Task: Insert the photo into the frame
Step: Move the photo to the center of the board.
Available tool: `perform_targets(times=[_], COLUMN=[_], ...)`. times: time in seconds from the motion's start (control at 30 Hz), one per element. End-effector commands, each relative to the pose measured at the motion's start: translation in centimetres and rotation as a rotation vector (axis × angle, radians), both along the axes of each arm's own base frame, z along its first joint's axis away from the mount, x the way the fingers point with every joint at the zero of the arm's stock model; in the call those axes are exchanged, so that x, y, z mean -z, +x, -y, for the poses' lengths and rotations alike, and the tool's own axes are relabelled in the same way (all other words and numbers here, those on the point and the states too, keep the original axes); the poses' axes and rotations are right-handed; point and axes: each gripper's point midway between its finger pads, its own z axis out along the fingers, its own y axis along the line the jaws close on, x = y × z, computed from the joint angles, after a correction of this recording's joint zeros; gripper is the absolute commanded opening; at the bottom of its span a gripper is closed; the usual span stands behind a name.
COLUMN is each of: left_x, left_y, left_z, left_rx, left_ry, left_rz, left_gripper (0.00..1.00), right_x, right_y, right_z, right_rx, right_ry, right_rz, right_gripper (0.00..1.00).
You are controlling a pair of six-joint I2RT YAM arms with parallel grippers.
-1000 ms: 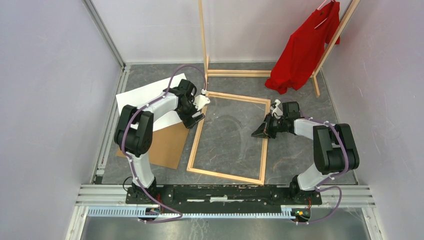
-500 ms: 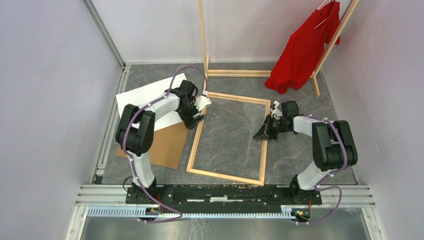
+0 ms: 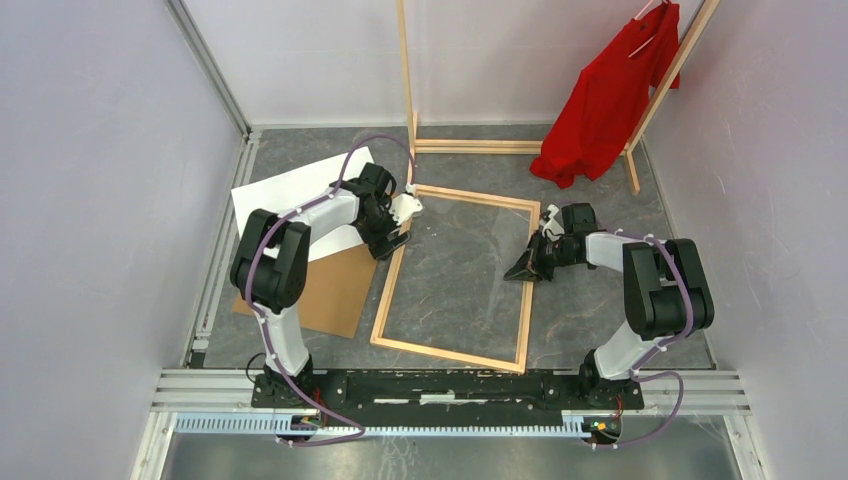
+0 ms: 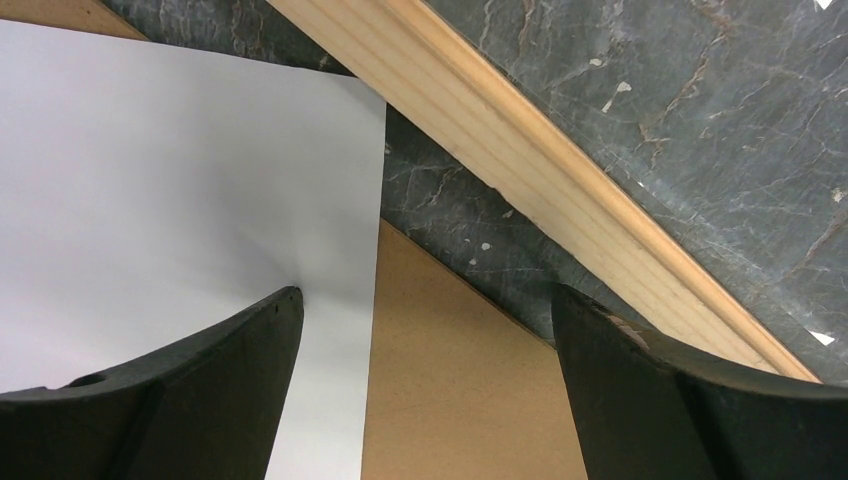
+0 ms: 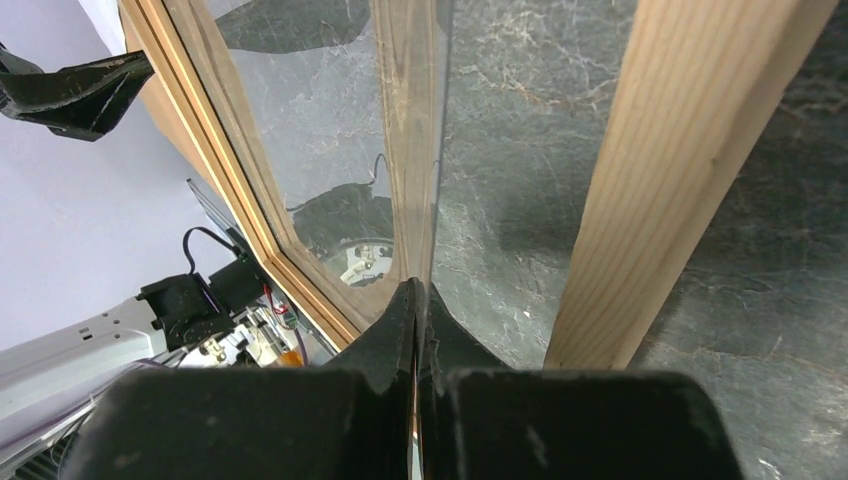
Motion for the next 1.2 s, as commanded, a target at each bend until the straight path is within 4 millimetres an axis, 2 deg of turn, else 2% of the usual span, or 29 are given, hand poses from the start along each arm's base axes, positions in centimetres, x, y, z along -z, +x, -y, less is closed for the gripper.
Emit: perform_targets(times=[0.0, 0.1, 0.2, 0.27, 0.3, 0.33, 0.4, 0.7, 0.87, 0.93, 1.17], left_x=[-1.1, -1.3, -1.4, -1.4, -1.4, -1.5, -1.6, -1.7, -1.8, -1.8, -1.6], left_y=[0.3, 0.3, 0.2, 0.1, 0.0, 0.0, 0.0, 0.0, -0.2, -0.2, -0.3], left_z=[0.9, 1.0, 1.2, 1.4, 1.5, 1.4, 1.3, 1.2, 1.1, 1.1, 0.9], left_rx=[0.044, 0.052, 0.057, 0.061, 0.062, 0.061, 0.062, 0.061, 0.058, 0.057, 0.055], left_ry=[-0.039, -0.046, -0.056, -0.062, -0.062, -0.061, -0.055, -0.05, -0.052, -0.055, -0.049], left_rz=[0.041, 0.045, 0.045, 0.042, 0.041, 0.04, 0.042, 0.042, 0.034, 0.031, 0.027], left_gripper=[1.0, 1.0, 1.0, 1.0, 1.0, 1.0, 1.0, 1.0, 1.0, 1.0, 1.0], right_x=[-0.3, -0.7, -1.1, -1.5, -1.8, -2.1, -2.6, -4.4, -5.9, -5.9, -4.8], right_y=[0.4, -0.3, 0.1, 0.9, 1.2, 1.2, 1.7, 0.9, 0.5, 0.2, -0.1], right_z=[-0.1, -0.6, -0.5, -0.4, -0.3, -0.2, 0.2, 0.4, -0.6, -0.7, -0.6], right_rx=[0.022, 0.019, 0.024, 0.017, 0.001, -0.016, -0.037, -0.03, -0.014, -0.014, -0.03], right_ry=[-0.005, 0.04, 0.036, 0.011, -0.012, -0.035, -0.092, -0.093, 0.0, 0.011, -0.002], right_rz=[-0.005, -0.027, -0.006, 0.036, 0.056, 0.065, 0.104, 0.181, 0.219, 0.213, 0.186], right_gripper=[0.0, 0.0, 0.03, 0.17, 0.31, 0.41, 0.47, 0.5, 0.4, 0.33, 0.31])
